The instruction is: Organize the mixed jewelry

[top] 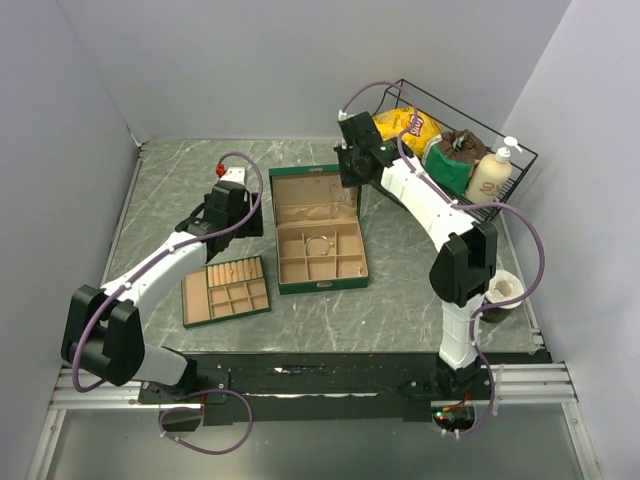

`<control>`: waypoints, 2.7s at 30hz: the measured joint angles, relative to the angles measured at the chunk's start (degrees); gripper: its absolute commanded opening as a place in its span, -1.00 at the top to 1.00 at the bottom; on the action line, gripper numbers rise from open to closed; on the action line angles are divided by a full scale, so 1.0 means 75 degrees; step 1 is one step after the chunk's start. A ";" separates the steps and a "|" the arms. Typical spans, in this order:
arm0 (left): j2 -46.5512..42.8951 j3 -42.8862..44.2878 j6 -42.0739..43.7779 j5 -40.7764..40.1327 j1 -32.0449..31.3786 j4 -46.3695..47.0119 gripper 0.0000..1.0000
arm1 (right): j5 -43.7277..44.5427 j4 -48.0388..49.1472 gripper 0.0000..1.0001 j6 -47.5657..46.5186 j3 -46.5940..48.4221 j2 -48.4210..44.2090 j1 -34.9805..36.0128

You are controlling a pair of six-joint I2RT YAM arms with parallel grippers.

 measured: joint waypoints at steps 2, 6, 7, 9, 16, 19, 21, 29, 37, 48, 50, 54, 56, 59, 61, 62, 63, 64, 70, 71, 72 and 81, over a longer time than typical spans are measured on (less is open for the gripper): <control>0.0015 0.0000 0.0000 0.0020 0.0000 -0.0015 -0.65 | 0.0017 0.0140 0.90 0.0096 -0.0291 -0.0009 -0.0087; 0.0029 0.0000 0.0003 0.0044 0.0000 -0.0015 -0.65 | 0.0023 0.0306 0.90 0.0277 -0.1102 -0.0055 -0.0262; 0.0032 0.0000 0.0003 0.0047 0.0000 -0.0017 -0.65 | 0.0015 0.0353 0.90 0.0321 -0.1314 -0.0073 -0.0300; 0.0038 0.0000 0.0003 0.0064 0.0000 -0.0015 -0.64 | 0.0000 0.0402 0.90 0.0396 -0.1670 -0.0093 -0.0335; 0.0195 0.0035 0.0023 0.0178 0.0000 -0.0017 -0.64 | -0.0277 0.0793 0.90 0.0740 -0.2774 -0.0431 -0.0367; 0.0213 0.0035 0.0052 0.0189 -0.0003 -0.0017 -0.64 | -0.0463 0.1040 0.90 0.0880 -0.3051 -0.0510 -0.0367; 0.0221 0.0035 0.0064 0.0201 -0.0003 -0.0015 -0.63 | -0.0609 0.1244 0.90 0.0988 -0.3185 -0.0571 -0.0367; 0.0268 0.0044 0.0099 0.0239 -0.0070 -0.0020 -0.63 | -0.1005 0.1725 0.77 0.1367 -0.3544 -0.0749 -0.0367; 0.0277 0.0044 0.0134 0.0242 -0.0184 -0.0020 -0.64 | -0.1005 0.1912 0.06 0.1448 -0.3724 -0.0854 -0.0370; 0.0277 0.0044 0.0137 0.0239 -0.0219 -0.0020 -0.64 | -0.0816 0.2034 -0.06 0.1451 -0.5193 -0.2043 -0.0379; 0.0277 0.0044 0.0137 0.0239 -0.0219 -0.0020 -0.63 | -0.0801 0.2081 -0.06 0.1495 -0.5534 -0.2235 -0.0379; 0.0277 0.0044 0.0137 0.0233 -0.0233 -0.0017 -0.64 | -0.0790 0.2165 0.00 0.1565 -0.5986 -0.2261 -0.0382; 0.0271 0.0044 0.0137 0.0204 -0.0251 -0.0012 -0.64 | -0.0769 0.2209 0.11 0.1577 -0.6044 -0.2162 -0.0379; 0.0204 0.0032 0.0160 0.0117 -0.0274 0.0006 -0.66 | -0.0758 0.2299 0.24 0.1591 -0.6053 -0.2060 -0.0379; 0.0050 -0.0015 0.0184 0.0023 -0.0286 0.0061 -0.67 | -0.0740 0.2349 0.38 0.1588 -0.6065 -0.2057 -0.0379; -0.0079 -0.0058 0.0195 -0.0026 -0.0286 0.0093 -0.67 | -0.0729 0.2425 0.41 0.1568 -0.6108 -0.2057 -0.0379; -0.0227 -0.0117 0.0195 -0.0050 -0.0283 0.0137 -0.67 | -0.0714 0.2480 0.41 0.1545 -0.6164 -0.2060 -0.0379; -0.0356 -0.0157 0.0198 -0.0070 -0.0283 0.0166 -0.67 | -0.0705 0.2500 0.42 0.1527 -0.6225 -0.2060 -0.0379; -0.1014 -0.0385 0.0233 -0.0119 -0.0283 0.0554 -0.67 | -0.0737 0.2862 0.53 0.1279 -0.6744 -0.2273 -0.0373; -0.1043 -0.0391 0.0251 -0.0137 -0.0283 0.0597 -0.67 | -0.0731 0.2859 0.54 0.1221 -0.6808 -0.2331 -0.0376; -0.1046 -0.0391 0.0254 -0.0146 -0.0283 0.0618 -0.66 | -0.0726 0.2841 0.57 0.1148 -0.6878 -0.2404 -0.0379; -0.1029 -0.0391 0.0277 -0.0166 -0.0283 0.0621 -0.67 | -0.0691 0.2643 0.71 0.0536 -0.7382 -0.2958 -0.0379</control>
